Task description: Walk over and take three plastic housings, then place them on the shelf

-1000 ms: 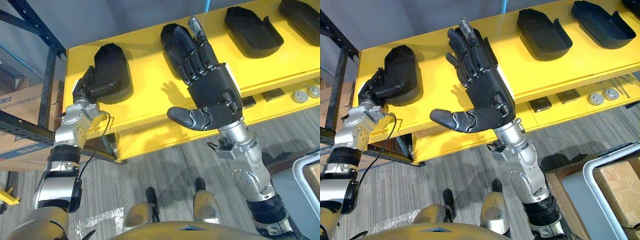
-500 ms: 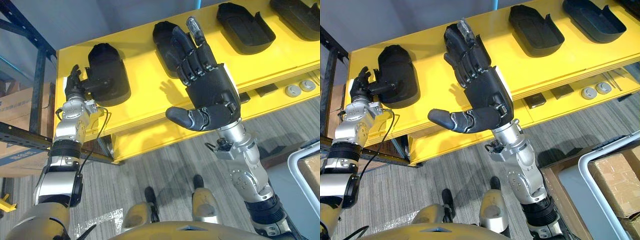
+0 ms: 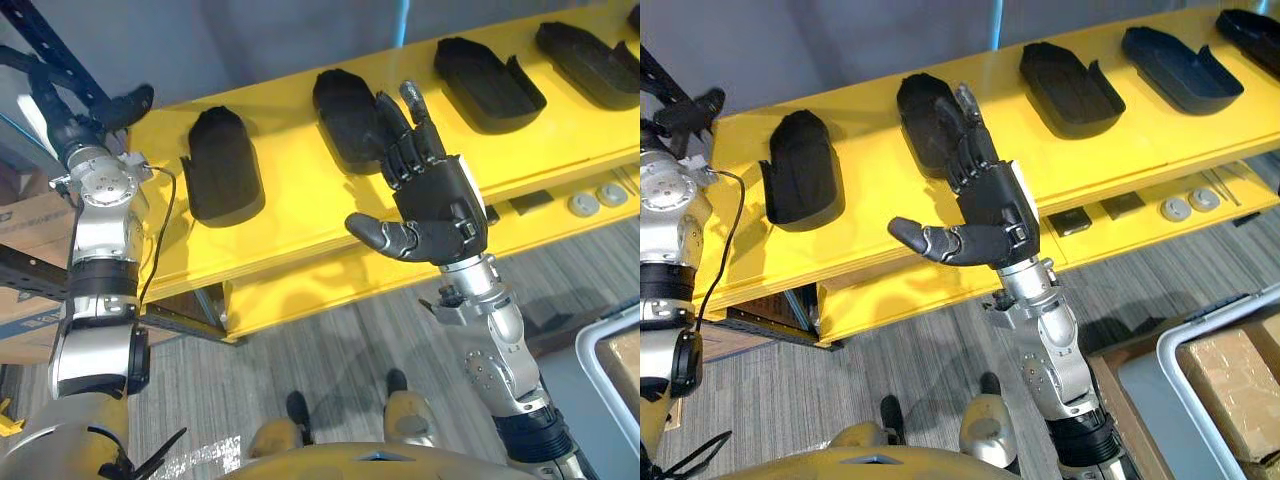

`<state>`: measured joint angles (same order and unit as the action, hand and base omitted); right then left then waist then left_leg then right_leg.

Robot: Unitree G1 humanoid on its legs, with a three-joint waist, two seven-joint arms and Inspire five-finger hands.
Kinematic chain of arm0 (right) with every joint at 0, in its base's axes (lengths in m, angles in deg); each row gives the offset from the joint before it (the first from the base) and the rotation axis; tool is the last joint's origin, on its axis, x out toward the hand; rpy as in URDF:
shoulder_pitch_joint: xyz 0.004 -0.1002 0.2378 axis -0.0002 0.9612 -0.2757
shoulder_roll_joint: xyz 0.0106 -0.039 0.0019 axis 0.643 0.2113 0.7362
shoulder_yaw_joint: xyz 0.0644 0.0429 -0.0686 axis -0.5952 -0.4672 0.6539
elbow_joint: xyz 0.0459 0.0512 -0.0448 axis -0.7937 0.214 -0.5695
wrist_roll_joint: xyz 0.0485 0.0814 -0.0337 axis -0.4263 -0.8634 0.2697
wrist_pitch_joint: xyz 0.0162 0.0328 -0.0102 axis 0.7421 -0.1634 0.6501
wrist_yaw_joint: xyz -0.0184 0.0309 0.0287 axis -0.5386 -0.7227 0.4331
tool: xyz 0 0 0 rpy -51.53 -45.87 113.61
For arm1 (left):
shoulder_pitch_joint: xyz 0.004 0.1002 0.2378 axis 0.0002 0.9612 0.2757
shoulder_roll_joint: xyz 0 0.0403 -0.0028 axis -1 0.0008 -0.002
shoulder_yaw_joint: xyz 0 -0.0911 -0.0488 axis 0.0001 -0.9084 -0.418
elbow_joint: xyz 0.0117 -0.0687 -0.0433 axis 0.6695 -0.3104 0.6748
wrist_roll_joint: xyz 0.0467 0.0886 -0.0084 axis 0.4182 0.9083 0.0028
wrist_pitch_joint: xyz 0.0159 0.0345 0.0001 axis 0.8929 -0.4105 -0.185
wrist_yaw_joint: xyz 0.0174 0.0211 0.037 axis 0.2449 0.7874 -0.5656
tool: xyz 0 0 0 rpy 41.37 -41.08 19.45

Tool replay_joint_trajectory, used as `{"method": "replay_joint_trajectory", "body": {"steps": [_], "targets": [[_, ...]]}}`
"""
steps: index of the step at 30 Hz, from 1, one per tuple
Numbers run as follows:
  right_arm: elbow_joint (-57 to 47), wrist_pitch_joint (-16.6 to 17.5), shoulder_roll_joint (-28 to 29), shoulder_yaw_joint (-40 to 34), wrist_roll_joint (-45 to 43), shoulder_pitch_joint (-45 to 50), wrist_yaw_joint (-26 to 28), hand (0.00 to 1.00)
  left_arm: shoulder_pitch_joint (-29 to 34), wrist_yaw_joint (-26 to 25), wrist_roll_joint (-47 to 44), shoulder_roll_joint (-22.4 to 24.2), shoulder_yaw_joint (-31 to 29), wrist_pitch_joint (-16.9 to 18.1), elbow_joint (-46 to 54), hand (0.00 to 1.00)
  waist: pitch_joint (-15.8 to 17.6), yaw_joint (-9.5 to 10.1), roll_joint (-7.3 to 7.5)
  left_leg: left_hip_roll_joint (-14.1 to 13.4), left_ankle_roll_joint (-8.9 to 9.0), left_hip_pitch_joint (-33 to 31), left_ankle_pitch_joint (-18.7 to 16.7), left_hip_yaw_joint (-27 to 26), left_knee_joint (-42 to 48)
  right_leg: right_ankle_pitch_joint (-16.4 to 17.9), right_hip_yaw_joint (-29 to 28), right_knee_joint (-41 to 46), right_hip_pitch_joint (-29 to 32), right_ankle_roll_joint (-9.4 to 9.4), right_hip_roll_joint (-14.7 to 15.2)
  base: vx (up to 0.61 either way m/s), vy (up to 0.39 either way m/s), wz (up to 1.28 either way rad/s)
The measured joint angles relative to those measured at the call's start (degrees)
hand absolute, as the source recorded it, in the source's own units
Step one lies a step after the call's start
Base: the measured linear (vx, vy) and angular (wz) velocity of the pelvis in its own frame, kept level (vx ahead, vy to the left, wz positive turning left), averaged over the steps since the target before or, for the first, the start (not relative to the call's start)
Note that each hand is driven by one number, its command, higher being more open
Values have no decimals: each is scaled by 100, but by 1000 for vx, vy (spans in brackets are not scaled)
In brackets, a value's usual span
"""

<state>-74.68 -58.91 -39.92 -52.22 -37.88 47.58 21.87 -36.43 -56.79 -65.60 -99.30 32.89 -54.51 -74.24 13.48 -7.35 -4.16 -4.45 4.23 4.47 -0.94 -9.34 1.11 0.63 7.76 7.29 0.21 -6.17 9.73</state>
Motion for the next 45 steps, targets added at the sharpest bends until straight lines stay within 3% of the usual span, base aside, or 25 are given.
{"method": "replay_joint_trajectory", "body": {"steps": [4, 6, 7, 9, 10, 16, 23, 26, 28, 33, 40, 45], "targets": [[125, -14, 5, -347, 606, 4, -564, 100, 1218, -46, 470, 548, -363, 894, 2074, 100, -234, 115, -17, 2, 1, 73, -1, 118, -51, -1, 160, -152, -205, -2, 6, 32, -5, 16], [235, -14, 48, -552, 861, 65, -875, 100, 2061, -12, 666, 1044, -430, 1344, 3184, 100, -328, 170, -24, -1, 3, 118, -2, 219, -55, -1, 276, -229, -352, -2, 9, 19, -12, 28], [239, -12, 142, -759, 903, 213, -1125, 100, 2845, 82, 829, 1598, -421, 1652, 3988, 100, -435, 263, -51, -1, 4, 117, -3, 294, -60, -6, 355, -286, -424, -11, 6, 13, -17, 25], [246, -13, 239, -1003, 894, 361, -1312, 100, 3689, 301, 848, 2133, -409, 2021, 4508, 100, -513, 354, -76, 1, 12, 123, 2, 408, -59, -9, 478, -356, -541, -15, 4, -6, -20, 27], [233, -160, 662, -1429, 1068, 649, -1609, 100, 5209, 1718, -370, 2961, -46, 2503, 4787, 100, -837, 576, 284, -20, 41, 10, 67, 467, -127, -146, 612, -623, -633, -2, -48, -15, -11, 14], [223, -160, 663, -1425, 1068, 724, -1610, 100, 5240, 1793, -424, 2969, -35, 2503, 4787, 100, -815, 583, 315, -21, 41, -2, 67, 476, -93, -147, 615, -619, -634, -3, -47, 0, 0, 0], [145, -90, 907, -1196, 905, 1508, -1645, 100, 5874, 2634, -1039, 2992, 276, 2386, 4784, 100, -569, 621, 393, -13, -2, -45, -3, 465, -31, -118, 630, -635, -621, 32, -37, 0, 0, 0], [146, 21, 905, -839, 872, 1735, -1679, 100, 5972, 3372, -1286, 2963, 638, 2047, 4670, 100, -552, 668, 376, -7, -13, -178, -3, 464, 15, -139, 648, -633, -514, 6, -25, 1, 1, 1], [146, 72, 893, -684, 893, 1730, -1703, 100, 5963, 4119, -1473, 2910, 941, 1556, 4511, 100, -533, 695, 351, -4, 12, -203, -16, 456, 77, -148, 658, -630, -507, -7, -14, 0, 0, 0], [147, 88, 813, -675, 880, 1631, -1724, 100, 5960, 4743, -1815, 2626, 1415, 819, 4135, 100, -531, 690, 349, -7, 25, -210, -46, 447, 92, -149, 678, -632, -506, -13, -9, 34, 3, 1], [151, 88, 584, -672, 882, 1486, -1644, 100, 5965, 4844, -2368, 2437, 1563, 435, 3975, 100, -529, 705, 352, -19, 18, -211, -129, 413, 174, -142, 651, -632, -536, -16, 18, 3, 1, 0], [151, 85, 584, -640, 881, 1492, -1588, 100, 5967, 4515, -2361, 2433, 1589, 348, 3919, 100, -530, 696, 352, -22, 18, -206, -130, 397, 169, -142, 639, -631, -538, -17, 19, 0, 0, 0]]}}
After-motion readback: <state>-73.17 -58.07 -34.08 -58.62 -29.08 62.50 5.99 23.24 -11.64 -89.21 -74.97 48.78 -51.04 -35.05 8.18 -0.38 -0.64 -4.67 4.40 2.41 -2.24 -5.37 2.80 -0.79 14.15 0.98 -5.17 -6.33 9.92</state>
